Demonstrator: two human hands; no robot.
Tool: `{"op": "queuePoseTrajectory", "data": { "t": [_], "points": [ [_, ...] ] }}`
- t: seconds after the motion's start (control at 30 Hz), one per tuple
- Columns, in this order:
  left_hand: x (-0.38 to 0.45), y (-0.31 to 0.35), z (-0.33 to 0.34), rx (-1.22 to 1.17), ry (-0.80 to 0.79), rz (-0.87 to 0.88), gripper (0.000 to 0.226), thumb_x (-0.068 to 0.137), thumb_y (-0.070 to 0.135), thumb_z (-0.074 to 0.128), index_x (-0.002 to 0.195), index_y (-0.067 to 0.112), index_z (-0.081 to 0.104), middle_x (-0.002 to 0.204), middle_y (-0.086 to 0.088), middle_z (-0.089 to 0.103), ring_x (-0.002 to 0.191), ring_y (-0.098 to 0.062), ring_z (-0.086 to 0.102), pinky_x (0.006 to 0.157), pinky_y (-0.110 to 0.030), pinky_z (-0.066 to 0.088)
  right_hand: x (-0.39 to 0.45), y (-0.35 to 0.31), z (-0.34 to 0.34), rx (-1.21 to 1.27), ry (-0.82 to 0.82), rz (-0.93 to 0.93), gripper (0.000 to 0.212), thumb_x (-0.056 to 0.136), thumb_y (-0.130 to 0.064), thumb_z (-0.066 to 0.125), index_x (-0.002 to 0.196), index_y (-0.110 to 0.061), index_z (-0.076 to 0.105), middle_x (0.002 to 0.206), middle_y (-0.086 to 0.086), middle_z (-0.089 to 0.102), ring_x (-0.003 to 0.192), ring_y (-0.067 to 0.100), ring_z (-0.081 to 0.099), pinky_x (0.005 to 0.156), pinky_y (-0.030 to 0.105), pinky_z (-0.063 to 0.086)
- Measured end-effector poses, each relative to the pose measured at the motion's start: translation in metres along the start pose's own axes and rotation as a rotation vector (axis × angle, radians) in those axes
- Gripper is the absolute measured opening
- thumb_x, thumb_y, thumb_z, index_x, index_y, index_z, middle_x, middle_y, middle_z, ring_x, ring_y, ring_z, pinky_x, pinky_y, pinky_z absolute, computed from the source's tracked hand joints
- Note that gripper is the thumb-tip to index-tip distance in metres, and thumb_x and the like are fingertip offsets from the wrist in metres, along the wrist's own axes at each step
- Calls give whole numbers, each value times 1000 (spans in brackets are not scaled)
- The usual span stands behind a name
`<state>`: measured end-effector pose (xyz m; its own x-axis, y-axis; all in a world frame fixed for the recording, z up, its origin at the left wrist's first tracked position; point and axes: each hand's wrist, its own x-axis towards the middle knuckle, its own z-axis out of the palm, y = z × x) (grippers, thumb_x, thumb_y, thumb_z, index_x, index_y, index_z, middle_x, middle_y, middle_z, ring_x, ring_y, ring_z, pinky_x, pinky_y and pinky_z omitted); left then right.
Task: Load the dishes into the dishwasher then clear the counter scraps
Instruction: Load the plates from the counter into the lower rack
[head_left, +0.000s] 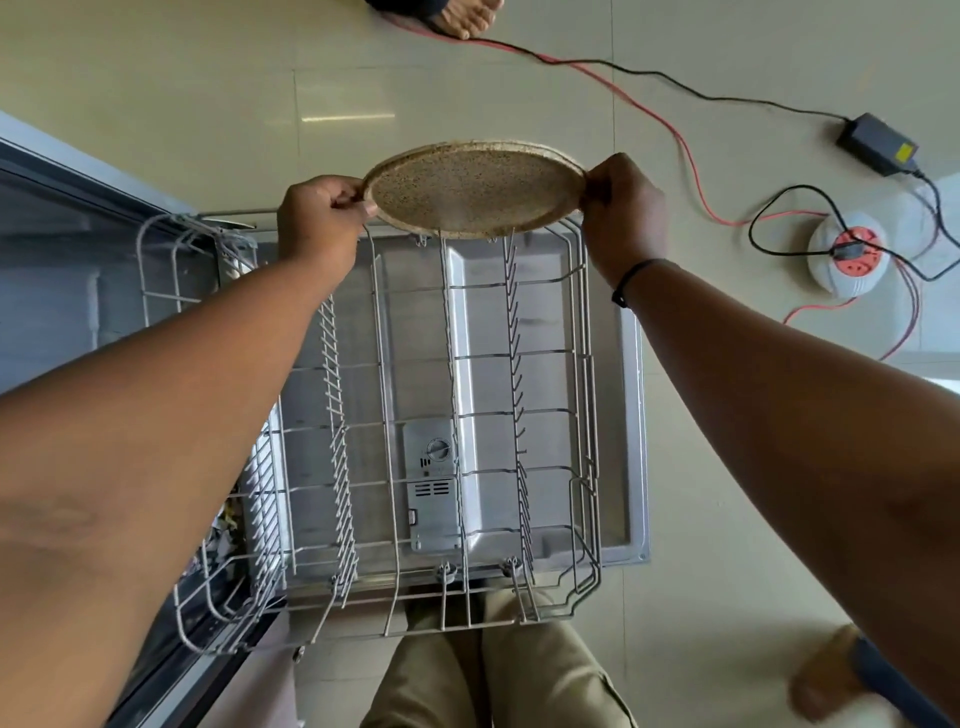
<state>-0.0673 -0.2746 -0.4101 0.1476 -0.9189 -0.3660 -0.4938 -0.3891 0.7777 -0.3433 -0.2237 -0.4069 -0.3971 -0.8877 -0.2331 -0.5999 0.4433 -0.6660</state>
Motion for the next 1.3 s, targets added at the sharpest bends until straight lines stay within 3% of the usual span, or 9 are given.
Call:
{"op": "queuePoseTrajectory", "data": {
  "t": [0.13,0.27,0.4,0.53,0.67,0.83,0.93,1.07,1.3],
  "points": [
    [3,-15,11,-45,-25,-89,14,81,21,70,93,14,70,85,-9,70,74,-16,57,82,-37,54,2,8,5,-104,-78,24,17,86,-14,51,94,-17,65,92,3,67,80,20,56,63,25,38],
    [4,-26,22,-44,-13,-142,34,85,28,67,117,17,66,110,-11,70,90,-18,65,91,-40,52,1,4,9,-189,-116,-5,27,87,-16,48,101,-21,70,98,5,70,89,24,62,67,25,42],
    [4,-26,24,108,-183,-57,78,82,35,67,149,20,29,143,0,49,132,-15,44,111,-37,37,-1,-4,11,-237,-121,3,31,87,-11,44,102,-16,71,98,9,70,88,26,61,64,24,36],
    [-8,-23,17,229,-302,-42,100,85,32,68,151,27,-7,157,-3,24,143,-20,25,115,-36,28,-9,-3,4,-202,-139,67,24,86,-9,44,100,-6,64,96,10,68,96,32,61,72,32,46],
    [-38,-7,5,358,-328,12,94,89,32,64,151,32,-6,158,-5,20,139,-25,32,110,-33,30,-30,-5,-12,-179,-148,110,46,92,-16,51,138,-15,49,135,5,58,123,21,54,98,24,40],
    [-110,23,-20,498,-356,-44,83,93,40,56,151,36,-4,159,-4,15,138,-33,33,110,-42,35,-91,-12,-35,-314,-281,81,51,93,-24,53,142,-21,40,129,13,58,115,32,57,92,35,46],
    [-172,29,-40,460,-396,-56,80,95,38,54,153,31,-1,159,-4,14,140,-31,31,112,-43,31,-137,-22,-41,-469,-468,28,68,92,-33,57,148,-15,24,142,17,45,133,33,41,110,42,36],
    [-261,23,-69,492,-400,-80,77,95,40,51,153,27,3,160,-2,9,145,-25,20,115,-45,27,-200,-47,-53,-656,-635,-179,83,90,-42,55,152,-14,8,157,11,23,146,32,13,119,39,7],
    [-388,16,-132,673,-323,-138,74,94,45,48,152,25,7,160,-7,8,146,-30,14,116,-44,25,-306,-99,-73,-839,-824,-583,87,90,-51,48,153,-15,0,160,9,13,148,31,4,121,41,2]
  ]
}}
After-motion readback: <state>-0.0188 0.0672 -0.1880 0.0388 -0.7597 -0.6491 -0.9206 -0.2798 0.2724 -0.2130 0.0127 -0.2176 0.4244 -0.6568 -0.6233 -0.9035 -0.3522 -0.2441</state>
